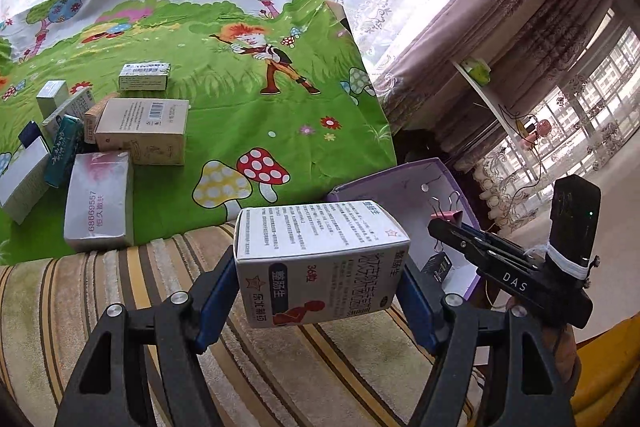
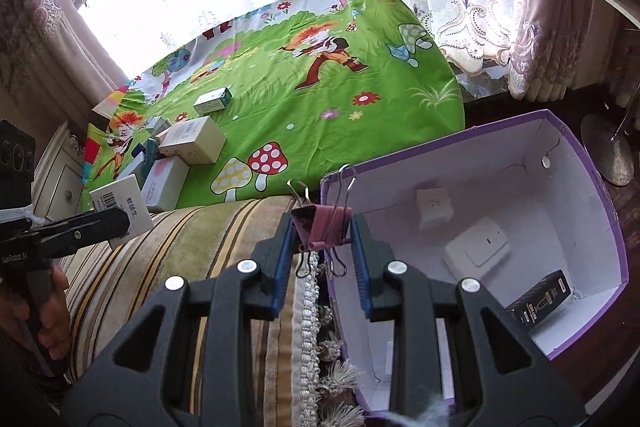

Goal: Organize rigid objects
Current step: 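Carry the milk-powder box and pink clips over the purple-rimmed box, then open both tools to drop the milk-powder box and clips inside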

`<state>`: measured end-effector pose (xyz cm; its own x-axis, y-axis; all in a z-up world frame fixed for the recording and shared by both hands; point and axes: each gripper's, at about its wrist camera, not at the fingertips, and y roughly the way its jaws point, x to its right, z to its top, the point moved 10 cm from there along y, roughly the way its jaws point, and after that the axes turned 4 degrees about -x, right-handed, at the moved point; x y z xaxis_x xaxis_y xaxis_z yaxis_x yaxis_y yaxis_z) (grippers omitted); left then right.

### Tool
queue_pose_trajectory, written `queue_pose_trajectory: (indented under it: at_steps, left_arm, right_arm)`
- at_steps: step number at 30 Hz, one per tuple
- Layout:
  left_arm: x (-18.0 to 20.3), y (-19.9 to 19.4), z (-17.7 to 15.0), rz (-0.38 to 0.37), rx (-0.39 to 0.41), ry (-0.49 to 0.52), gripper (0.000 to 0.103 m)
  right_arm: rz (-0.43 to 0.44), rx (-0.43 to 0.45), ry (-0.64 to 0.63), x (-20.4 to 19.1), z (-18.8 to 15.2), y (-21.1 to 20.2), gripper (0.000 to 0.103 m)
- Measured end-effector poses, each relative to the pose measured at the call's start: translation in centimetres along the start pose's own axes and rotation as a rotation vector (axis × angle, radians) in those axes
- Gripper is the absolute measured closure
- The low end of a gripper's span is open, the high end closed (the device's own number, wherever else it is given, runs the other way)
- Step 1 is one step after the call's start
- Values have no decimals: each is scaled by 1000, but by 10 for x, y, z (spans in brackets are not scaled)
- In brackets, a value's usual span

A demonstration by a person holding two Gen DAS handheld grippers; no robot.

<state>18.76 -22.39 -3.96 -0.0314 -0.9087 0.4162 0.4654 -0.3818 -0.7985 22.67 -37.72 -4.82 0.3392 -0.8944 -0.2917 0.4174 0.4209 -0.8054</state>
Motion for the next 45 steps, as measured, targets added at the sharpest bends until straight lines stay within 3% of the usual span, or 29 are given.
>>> queue_pose_trajectory:
  at_steps: [11, 19, 22, 24, 28, 33, 38, 45]
  left_arm:
    - [82, 41, -13, -43, -99, 218, 29]
    - [108, 56, -18, -69, -127, 280, 28]
    - [112, 59, -18, -62, -130, 296, 20]
    - [114, 59, -18, -65, -123, 303, 18]
    - [116, 54, -15, -71, -98, 310, 18]
    - [113, 43, -5, -97, -31, 281, 18]
    - [115, 21, 6, -87, 84, 348, 18]
    - [92, -9, 14, -44, 134, 392, 18]
  right_arm:
    - [-43, 28, 85, 52, -14, -23, 71]
    - [-46, 37, 117, 68, -20, -28, 71]
    - [-41, 33, 122, 68, -22, -27, 70]
    - [-37, 30, 122, 68, -22, -26, 68]
    - [-56, 32, 110, 66, -21, -27, 51]
    - [-64, 37, 82, 60, -19, -30, 50]
    - [-60, 31, 57, 48, -14, -30, 50]
    - [-36, 35, 0, 15, -1, -34, 50]
